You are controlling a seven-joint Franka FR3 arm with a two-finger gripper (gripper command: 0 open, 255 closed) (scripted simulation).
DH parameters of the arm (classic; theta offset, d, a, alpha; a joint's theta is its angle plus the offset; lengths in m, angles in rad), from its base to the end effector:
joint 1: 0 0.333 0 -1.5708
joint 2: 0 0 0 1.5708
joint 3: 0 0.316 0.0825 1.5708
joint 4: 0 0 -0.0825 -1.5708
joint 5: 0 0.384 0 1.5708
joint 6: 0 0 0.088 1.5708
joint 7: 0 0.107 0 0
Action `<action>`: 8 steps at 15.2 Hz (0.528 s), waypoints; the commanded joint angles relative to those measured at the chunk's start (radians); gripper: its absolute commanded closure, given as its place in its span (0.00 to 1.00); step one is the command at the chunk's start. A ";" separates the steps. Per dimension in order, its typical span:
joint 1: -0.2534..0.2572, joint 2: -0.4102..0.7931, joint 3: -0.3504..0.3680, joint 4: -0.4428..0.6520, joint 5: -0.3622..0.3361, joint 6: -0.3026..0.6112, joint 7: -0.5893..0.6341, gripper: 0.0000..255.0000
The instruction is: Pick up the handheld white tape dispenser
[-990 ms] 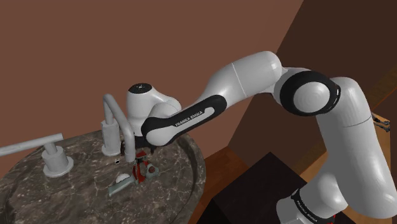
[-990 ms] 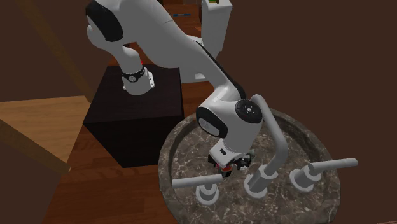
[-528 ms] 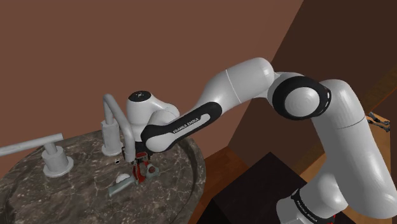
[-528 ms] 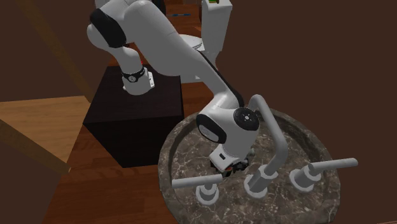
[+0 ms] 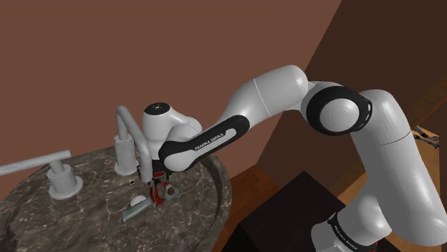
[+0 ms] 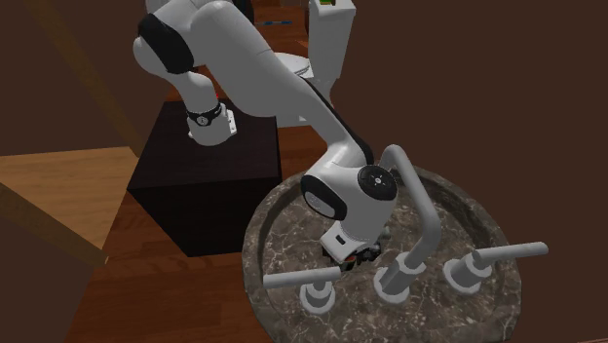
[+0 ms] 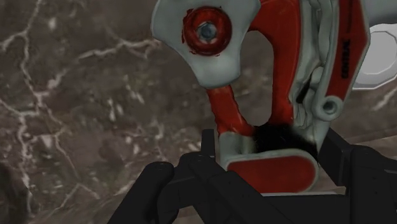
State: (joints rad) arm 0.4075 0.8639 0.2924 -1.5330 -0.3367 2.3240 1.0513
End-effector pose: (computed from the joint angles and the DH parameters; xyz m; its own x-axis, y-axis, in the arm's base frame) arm 0.5579 0.4234 0.1547 0.9779 -0.2090 0.0012 -0.2089 -0.9774 0.0313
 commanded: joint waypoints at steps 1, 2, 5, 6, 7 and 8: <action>-0.002 -0.002 0.001 0.000 0.001 -0.002 -0.002 1.00; -0.004 -0.012 0.003 -0.003 0.003 -0.009 -0.004 1.00; -0.009 -0.041 0.011 -0.011 0.011 -0.030 -0.008 1.00; -0.011 -0.051 0.013 -0.014 0.013 -0.038 -0.009 1.00; -0.012 -0.060 0.016 -0.016 0.016 -0.045 -0.011 1.00; -0.014 -0.070 0.018 -0.017 0.018 -0.053 -0.012 1.00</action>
State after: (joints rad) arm 0.3952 0.8060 0.3083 -1.5418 -0.3205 2.2744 1.0392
